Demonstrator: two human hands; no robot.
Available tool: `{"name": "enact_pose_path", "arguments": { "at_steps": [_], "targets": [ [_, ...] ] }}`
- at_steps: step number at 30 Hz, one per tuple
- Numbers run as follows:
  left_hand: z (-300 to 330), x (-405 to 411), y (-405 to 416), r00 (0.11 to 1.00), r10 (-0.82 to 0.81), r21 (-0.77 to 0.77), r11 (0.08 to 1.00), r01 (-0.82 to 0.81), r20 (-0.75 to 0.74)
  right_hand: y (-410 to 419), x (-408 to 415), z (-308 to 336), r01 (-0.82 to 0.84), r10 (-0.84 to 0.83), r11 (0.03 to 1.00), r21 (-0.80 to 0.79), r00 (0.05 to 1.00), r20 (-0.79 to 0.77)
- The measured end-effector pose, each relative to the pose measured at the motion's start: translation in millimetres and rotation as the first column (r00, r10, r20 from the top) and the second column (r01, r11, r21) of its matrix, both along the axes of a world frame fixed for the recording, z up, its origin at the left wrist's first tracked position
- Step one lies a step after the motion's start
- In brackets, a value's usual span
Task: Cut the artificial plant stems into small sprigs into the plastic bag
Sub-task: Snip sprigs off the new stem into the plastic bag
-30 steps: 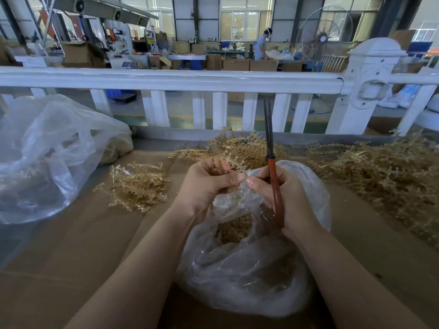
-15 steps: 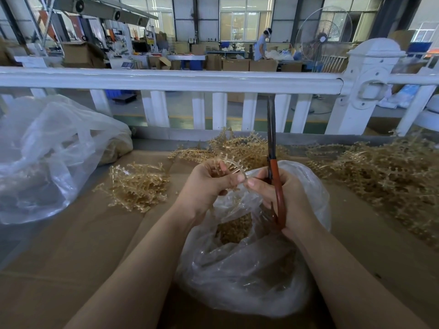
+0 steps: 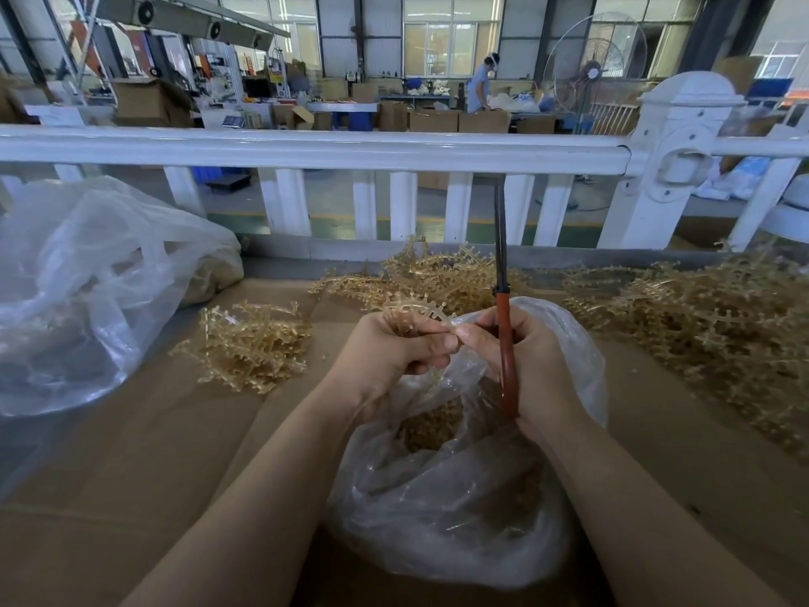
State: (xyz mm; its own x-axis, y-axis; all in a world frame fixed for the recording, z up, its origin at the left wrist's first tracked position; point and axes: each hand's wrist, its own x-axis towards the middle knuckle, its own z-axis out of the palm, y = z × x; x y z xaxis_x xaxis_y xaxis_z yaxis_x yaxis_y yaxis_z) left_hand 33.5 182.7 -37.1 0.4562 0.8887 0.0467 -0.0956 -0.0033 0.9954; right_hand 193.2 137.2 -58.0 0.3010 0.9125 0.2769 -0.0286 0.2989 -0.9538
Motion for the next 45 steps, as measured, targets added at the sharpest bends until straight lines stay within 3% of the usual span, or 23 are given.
{"name": "enact_pose_path", "arguments": {
  "at_steps": [9, 18, 27, 45],
  "targets": [
    [2.2, -7.9, 5.4, 0.981, 0.085, 0.003, 0.996, -0.087, 0.172, -1.1, -0.4, -3.6, 0.182, -0.164, 0.983, -0.013, 0.912, 0.376],
    [4.9, -10.7, 6.8, 0.938, 0.154, -0.009, 0.987, -0.159, 0.310, 3.1, 6.0, -15.8, 0.238, -0.171, 0.971, 0.009, 0.667, 0.725],
    [4.5, -9.4, 6.7, 0.956, 0.134, 0.110, 0.980, -0.167, 0.259, -0.3, 4.1, -14.7, 0.228, -0.204, 0.970, 0.084, 0.576, 0.792],
    [6.1, -12.5, 5.8, 0.951, 0.125, 0.063, 0.987, -0.149, 0.284, -4.0, 0.7, -12.4, 0.238, -0.210, 0.968, 0.078, 0.599, 0.773]
  ]
}}
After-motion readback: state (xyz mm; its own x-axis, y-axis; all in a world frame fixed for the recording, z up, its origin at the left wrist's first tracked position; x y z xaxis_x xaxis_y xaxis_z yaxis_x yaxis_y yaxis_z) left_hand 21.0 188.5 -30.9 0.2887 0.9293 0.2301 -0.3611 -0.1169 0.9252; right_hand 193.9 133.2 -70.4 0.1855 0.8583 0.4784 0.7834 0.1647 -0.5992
